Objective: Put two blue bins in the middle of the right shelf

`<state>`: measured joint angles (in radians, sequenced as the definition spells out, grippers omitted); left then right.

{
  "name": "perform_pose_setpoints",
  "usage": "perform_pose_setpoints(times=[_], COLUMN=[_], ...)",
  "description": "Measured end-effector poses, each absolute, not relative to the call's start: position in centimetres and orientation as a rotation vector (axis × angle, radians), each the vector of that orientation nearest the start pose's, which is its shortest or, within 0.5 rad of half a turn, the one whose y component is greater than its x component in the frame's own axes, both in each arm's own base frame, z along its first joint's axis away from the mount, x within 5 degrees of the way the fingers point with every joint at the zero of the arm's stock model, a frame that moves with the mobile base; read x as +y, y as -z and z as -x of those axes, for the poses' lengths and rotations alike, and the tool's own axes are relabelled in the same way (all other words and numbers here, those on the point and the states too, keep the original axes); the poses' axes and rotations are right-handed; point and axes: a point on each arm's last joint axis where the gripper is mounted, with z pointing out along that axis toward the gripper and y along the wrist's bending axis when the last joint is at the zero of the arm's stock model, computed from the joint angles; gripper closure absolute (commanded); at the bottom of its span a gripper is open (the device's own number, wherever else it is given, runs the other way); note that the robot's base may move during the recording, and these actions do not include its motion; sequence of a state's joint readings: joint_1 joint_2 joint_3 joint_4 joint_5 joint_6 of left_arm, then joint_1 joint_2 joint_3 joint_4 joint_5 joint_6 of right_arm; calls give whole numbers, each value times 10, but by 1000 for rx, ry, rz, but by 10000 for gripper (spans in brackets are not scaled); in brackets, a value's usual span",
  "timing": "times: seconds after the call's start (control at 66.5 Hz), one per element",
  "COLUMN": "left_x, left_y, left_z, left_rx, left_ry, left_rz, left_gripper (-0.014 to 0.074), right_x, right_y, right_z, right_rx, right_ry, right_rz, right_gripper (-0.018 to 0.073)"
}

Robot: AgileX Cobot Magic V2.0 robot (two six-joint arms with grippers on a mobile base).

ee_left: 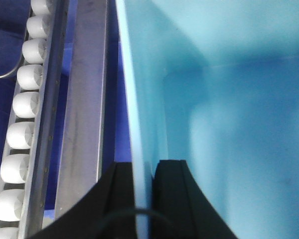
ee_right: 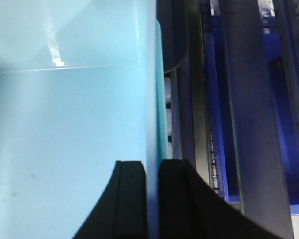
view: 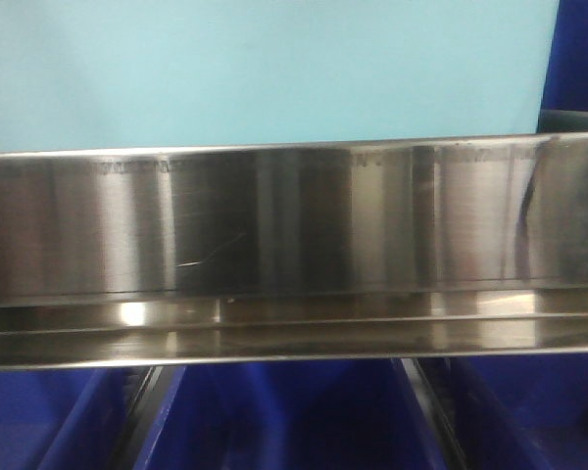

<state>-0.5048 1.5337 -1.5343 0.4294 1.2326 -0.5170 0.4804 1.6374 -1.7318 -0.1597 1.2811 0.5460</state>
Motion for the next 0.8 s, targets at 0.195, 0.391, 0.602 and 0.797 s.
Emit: perform_pose_setpoints(times=[0.195,0.391,0.602,0.797], left_x=[-120,-120,-120,-120], left_y=[-374,-372,-371,-371], left_z=[-291,-290,-290,-290], left_rx=[2557,2559,2559,2561], left_ry=[-223,-218,-218,-219], left_rz=[-57,-60,-61,-62], left_gripper=[708,708,708,708], right_x=[145,145,146,147], right_y=[-389,-384,-380,-380], right_z=[-309,-309,-308,-308], right_rx=[2651,2657,2652,2651], right_ry=[-121,-116,-112,-105], right_rz=[-75,-67,-56,-51], right_gripper=[721,721,721,721])
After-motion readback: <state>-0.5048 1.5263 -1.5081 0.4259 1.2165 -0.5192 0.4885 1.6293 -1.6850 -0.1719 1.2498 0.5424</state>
